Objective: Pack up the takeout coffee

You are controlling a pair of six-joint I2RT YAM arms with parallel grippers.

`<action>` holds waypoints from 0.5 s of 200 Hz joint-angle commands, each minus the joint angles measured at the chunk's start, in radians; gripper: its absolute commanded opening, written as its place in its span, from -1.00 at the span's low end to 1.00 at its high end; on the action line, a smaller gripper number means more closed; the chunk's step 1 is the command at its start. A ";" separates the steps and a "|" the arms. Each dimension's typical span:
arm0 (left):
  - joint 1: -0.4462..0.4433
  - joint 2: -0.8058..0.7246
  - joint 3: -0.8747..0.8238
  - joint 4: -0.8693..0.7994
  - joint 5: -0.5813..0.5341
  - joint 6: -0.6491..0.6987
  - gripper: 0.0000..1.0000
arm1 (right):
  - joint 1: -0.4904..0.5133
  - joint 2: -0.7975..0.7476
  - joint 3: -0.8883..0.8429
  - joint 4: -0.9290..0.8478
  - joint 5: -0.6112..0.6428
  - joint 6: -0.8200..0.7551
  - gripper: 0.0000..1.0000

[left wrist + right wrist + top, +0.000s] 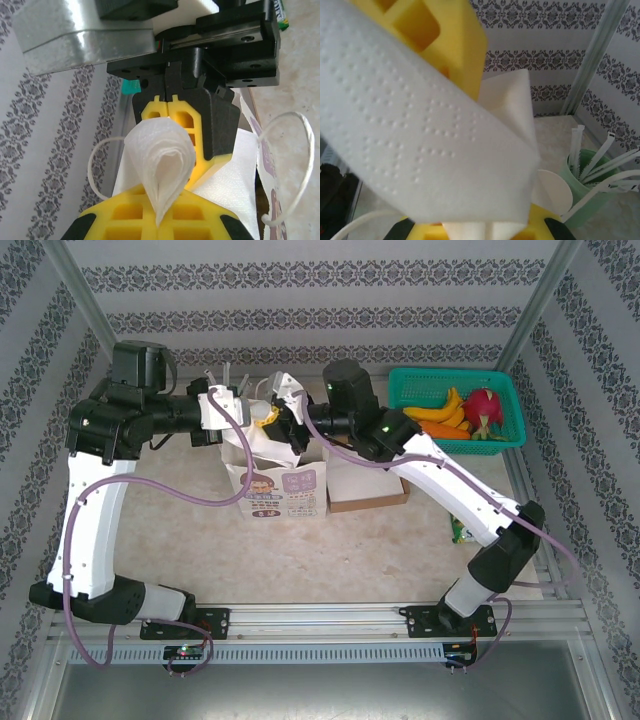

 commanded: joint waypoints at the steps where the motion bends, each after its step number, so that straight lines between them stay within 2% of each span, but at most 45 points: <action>1: -0.011 0.016 0.026 -0.040 -0.010 -0.028 -1.00 | 0.010 0.039 -0.032 0.058 0.086 0.096 -0.94; 13: -0.010 0.022 0.019 -0.031 -0.006 -0.026 -1.00 | 0.014 0.049 -0.042 0.074 0.128 0.107 -0.95; 32: -0.011 0.039 0.025 -0.038 -0.012 -0.012 -1.00 | 0.019 0.070 -0.044 0.091 0.127 0.136 -0.94; 60: -0.009 0.054 0.042 -0.044 -0.065 0.019 -1.00 | 0.038 0.086 -0.056 0.149 0.170 0.174 -0.92; 85: 0.020 0.066 0.089 -0.026 -0.083 0.027 -1.00 | 0.046 0.096 -0.034 0.169 0.284 0.191 -0.92; 100: 0.035 0.081 0.123 -0.039 -0.086 0.043 -1.00 | 0.041 0.102 -0.039 0.191 0.270 0.195 -0.90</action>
